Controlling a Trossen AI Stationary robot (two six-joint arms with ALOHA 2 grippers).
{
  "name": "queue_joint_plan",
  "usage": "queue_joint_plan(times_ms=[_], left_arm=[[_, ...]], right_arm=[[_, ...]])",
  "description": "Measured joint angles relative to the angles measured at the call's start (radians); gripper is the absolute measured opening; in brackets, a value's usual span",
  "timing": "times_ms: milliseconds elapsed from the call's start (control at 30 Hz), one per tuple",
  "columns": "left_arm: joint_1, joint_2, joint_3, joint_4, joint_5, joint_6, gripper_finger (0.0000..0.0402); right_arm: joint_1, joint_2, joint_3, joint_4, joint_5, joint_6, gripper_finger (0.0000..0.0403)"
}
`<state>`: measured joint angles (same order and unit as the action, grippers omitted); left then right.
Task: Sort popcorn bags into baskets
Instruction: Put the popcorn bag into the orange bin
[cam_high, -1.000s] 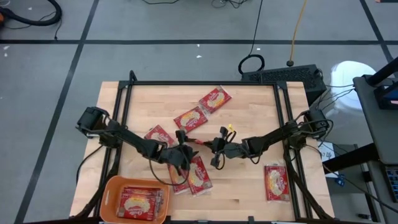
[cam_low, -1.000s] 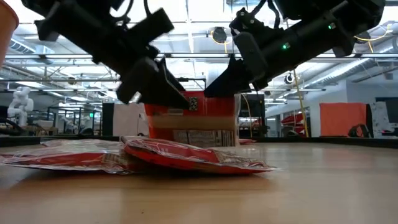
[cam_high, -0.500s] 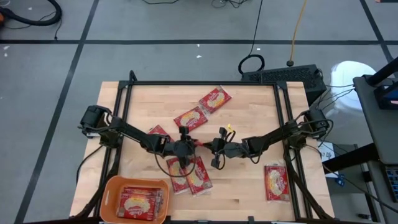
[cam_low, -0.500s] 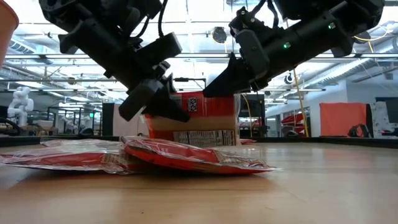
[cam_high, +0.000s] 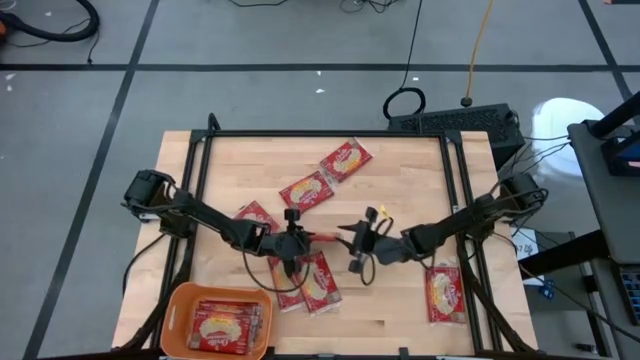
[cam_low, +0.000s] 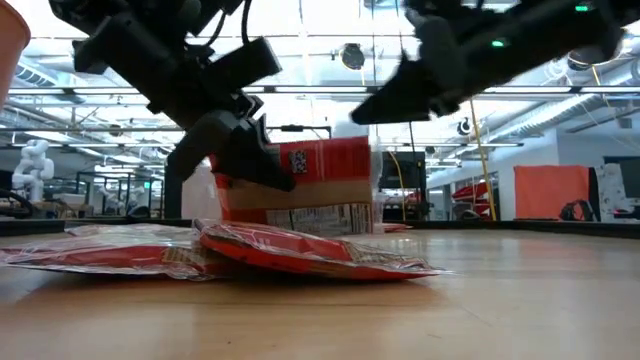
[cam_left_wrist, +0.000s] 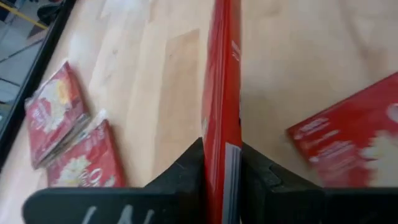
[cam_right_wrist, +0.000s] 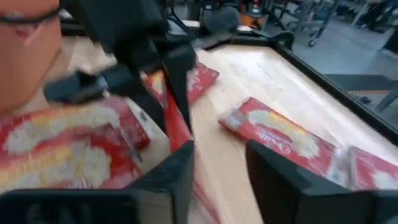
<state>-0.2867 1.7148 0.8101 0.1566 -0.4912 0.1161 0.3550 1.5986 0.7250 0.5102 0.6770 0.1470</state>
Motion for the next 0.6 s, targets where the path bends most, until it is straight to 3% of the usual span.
queue_joint_plan(times_ms=[100, 300, 467, 600], left_arm=[[-0.013, -0.047, -0.002, -0.022, 0.011, -0.033, 0.0072], [-0.015, -0.118, 0.0, -0.01, 0.077, -0.059, 0.004], [-0.015, -0.137, 0.0, 0.019, 0.131, -0.058, 0.0035], [-0.017, -0.136, 0.0, 0.067, 0.162, -0.046, 0.0052]], right_arm=[[0.032, -0.007, -0.048, 0.026, 0.007, 0.04, 0.0176], [0.074, 0.05, -0.139, 0.197, 0.004, 0.099, 0.0224], [0.071, 0.112, -0.148, 0.318, 0.001, 0.09, 0.0239], [0.052, 0.176, -0.147, 0.47, -0.047, 0.014, 0.0233]])
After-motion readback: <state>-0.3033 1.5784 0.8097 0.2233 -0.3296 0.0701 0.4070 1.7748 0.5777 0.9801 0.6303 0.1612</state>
